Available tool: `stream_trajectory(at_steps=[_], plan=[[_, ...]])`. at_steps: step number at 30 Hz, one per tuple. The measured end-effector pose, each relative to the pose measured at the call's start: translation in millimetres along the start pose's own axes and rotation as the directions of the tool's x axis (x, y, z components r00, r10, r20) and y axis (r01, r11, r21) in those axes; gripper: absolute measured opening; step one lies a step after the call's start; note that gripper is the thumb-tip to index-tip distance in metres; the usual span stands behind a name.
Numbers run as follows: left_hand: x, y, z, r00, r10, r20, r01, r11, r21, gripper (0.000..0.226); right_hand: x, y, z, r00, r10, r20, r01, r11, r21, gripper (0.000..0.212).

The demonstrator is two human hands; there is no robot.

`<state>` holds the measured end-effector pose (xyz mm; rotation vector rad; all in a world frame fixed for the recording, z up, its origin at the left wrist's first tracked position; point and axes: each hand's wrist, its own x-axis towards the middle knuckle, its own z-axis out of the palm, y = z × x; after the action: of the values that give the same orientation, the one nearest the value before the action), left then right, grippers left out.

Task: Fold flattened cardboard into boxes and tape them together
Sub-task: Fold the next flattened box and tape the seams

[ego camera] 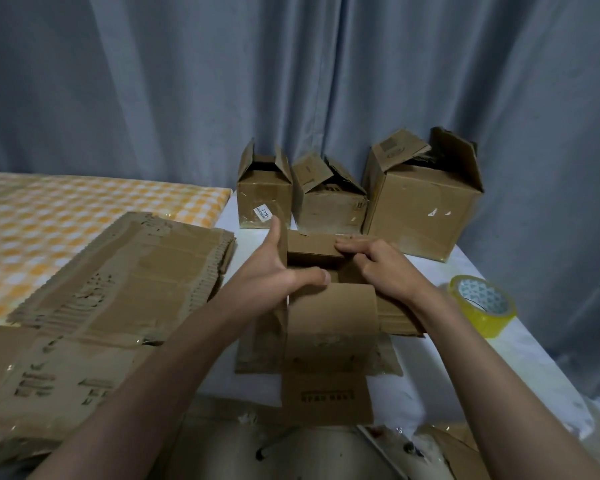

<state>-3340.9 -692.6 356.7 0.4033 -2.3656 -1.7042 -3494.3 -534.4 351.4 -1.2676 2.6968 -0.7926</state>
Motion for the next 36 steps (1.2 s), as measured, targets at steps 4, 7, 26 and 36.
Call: stream_trajectory(at_steps=[4, 7, 26, 36], plan=[[-1.3, 3.8, 23.1, 0.995, 0.029, 0.1, -0.047, 0.982, 0.183, 0.117, -1.5, 0.6, -0.9, 1.0, 0.007, -0.003, -0.007, 1.0, 0.003, 0.044], [2.1, -7.0, 29.7, 0.991, 0.06, 0.122, -0.107, 0.897, 0.43, 0.092, -2.4, 1.7, -0.7, 1.0, 0.015, -0.01, -0.015, 1.0, 0.018, 0.045], [3.2, -37.2, 36.0, 0.967, 0.216, 0.138, -0.255, 0.763, 0.593, 0.059, -37.4, -28.1, 25.4, 0.949, 0.221, -0.225, -0.142, 0.936, 0.323, 0.037], [-9.9, -33.3, 35.3, 0.997, 0.052, -0.064, -0.015, 0.879, 0.477, 0.069, -38.7, -29.8, 31.1, 0.97, 0.244, -0.014, -0.237, 0.955, 0.181, 0.053]])
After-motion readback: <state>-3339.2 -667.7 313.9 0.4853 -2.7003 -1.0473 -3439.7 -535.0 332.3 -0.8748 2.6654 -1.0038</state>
